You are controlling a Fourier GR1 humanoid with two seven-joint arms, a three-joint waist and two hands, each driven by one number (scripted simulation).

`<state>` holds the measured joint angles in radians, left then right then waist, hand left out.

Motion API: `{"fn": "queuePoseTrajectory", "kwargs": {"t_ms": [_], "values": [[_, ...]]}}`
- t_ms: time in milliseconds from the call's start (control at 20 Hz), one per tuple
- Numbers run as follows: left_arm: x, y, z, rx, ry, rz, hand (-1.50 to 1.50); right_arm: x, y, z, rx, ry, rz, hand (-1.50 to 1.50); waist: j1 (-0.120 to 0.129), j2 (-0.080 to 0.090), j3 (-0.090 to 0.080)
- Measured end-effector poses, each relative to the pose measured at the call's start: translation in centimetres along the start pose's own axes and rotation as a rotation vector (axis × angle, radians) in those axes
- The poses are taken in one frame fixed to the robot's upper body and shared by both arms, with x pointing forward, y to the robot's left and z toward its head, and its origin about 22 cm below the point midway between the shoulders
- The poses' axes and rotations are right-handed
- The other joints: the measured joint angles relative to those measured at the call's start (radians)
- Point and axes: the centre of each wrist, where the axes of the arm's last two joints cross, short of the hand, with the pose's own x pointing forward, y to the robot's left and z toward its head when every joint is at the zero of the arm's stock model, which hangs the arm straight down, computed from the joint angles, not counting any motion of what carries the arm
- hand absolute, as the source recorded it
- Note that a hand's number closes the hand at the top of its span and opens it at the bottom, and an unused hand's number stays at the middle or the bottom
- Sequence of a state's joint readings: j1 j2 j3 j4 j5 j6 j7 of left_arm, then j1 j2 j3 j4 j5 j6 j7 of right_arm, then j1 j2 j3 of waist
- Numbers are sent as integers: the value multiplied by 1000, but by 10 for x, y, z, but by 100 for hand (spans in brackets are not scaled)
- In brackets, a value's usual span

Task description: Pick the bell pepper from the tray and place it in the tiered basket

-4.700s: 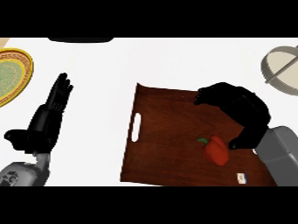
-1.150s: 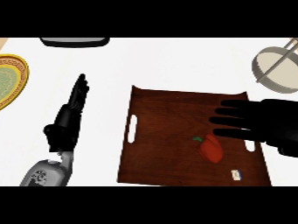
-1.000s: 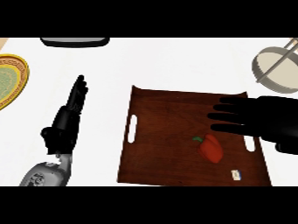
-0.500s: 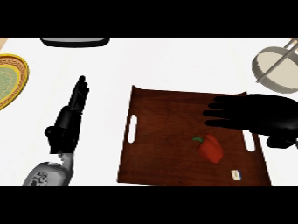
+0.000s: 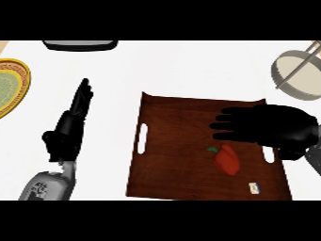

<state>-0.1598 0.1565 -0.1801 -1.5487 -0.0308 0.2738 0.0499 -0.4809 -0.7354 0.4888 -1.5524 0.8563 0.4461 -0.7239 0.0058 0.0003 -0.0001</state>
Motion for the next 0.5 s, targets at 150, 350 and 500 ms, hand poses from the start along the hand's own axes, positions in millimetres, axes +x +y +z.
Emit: {"fn": "queuePoseTrajectory", "kwargs": {"t_ms": [150, 350, 500], "values": [[-2, -2, 4, 2, -3, 2, 0, 10, 9, -3, 20, -7, -7, -150, -3, -1, 0], [-6, 0, 2, 2, 0, -3, 0, 10, 9, -15, 33, -1, -10, -150, -2, 0, 0], [-1, 3, 3, 0, -5, -5, 0, 12, 10, -20, 42, 3, -12, -150, -1, -1, 0]]}}
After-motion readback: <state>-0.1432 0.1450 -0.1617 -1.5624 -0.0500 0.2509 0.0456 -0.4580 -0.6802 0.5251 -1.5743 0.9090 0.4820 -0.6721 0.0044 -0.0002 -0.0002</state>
